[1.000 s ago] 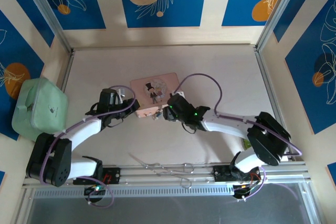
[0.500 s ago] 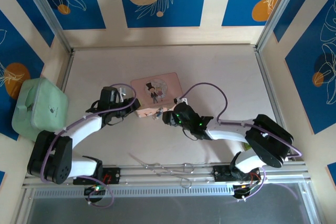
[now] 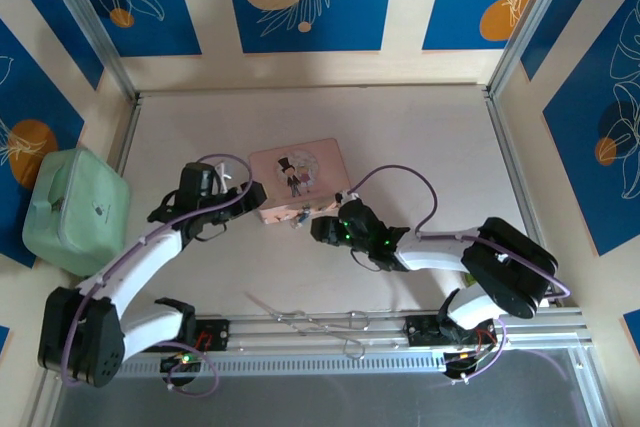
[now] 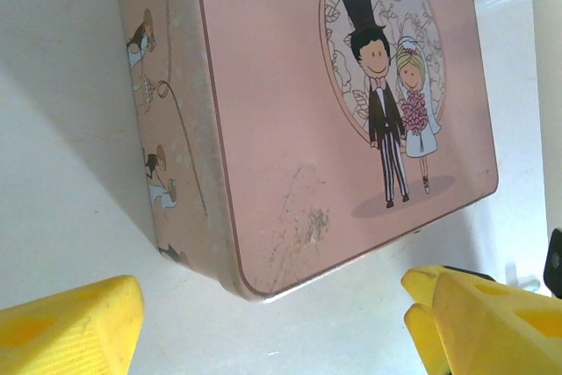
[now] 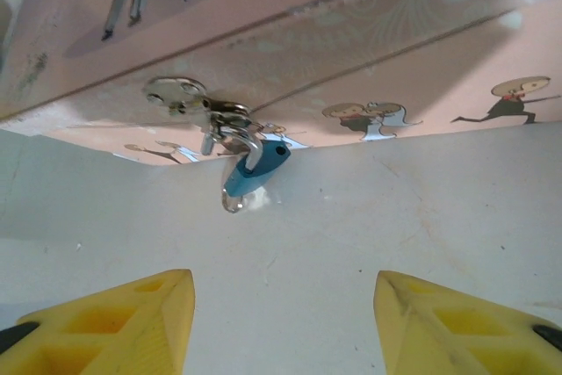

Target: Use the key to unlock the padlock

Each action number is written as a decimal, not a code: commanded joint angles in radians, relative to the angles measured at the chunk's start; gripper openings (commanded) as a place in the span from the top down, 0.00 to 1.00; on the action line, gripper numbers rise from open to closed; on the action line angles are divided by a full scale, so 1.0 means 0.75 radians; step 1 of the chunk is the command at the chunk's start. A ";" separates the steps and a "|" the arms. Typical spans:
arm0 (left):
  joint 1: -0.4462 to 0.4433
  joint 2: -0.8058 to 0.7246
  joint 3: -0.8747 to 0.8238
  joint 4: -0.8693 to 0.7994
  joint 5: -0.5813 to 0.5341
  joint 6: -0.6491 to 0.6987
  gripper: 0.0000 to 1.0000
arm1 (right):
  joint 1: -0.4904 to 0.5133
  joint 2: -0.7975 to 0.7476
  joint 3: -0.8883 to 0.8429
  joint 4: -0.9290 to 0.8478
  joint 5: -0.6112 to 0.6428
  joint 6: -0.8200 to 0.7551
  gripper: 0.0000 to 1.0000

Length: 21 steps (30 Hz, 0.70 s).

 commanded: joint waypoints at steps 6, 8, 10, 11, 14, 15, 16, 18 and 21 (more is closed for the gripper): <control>-0.128 -0.037 -0.022 -0.065 -0.196 -0.198 0.25 | 0.008 -0.036 0.024 -0.003 -0.024 0.056 0.43; -0.147 -0.003 -0.021 -0.022 -0.190 -0.218 0.27 | 0.008 -0.012 0.058 -0.022 -0.011 0.056 0.43; -0.157 0.023 -0.023 0.010 -0.185 -0.224 0.29 | 0.003 0.023 0.093 -0.048 0.001 0.063 0.43; -0.161 0.029 -0.031 0.026 -0.185 -0.229 0.30 | -0.004 0.043 0.102 -0.048 -0.008 0.064 0.44; -0.174 0.053 -0.073 0.096 -0.182 -0.239 0.30 | -0.031 0.067 0.120 -0.062 -0.043 0.104 0.44; -0.175 0.069 -0.094 0.133 -0.173 -0.246 0.30 | -0.042 0.062 0.117 -0.067 -0.055 0.132 0.44; -0.174 0.085 -0.109 0.160 -0.167 -0.253 0.30 | -0.047 0.054 0.112 -0.072 -0.061 0.158 0.45; -0.174 0.124 -0.130 0.220 -0.150 -0.274 0.32 | -0.046 0.017 0.100 -0.094 -0.066 0.198 0.48; -0.174 0.182 -0.136 0.281 -0.126 -0.300 0.33 | -0.028 -0.046 0.089 -0.178 -0.002 0.273 0.50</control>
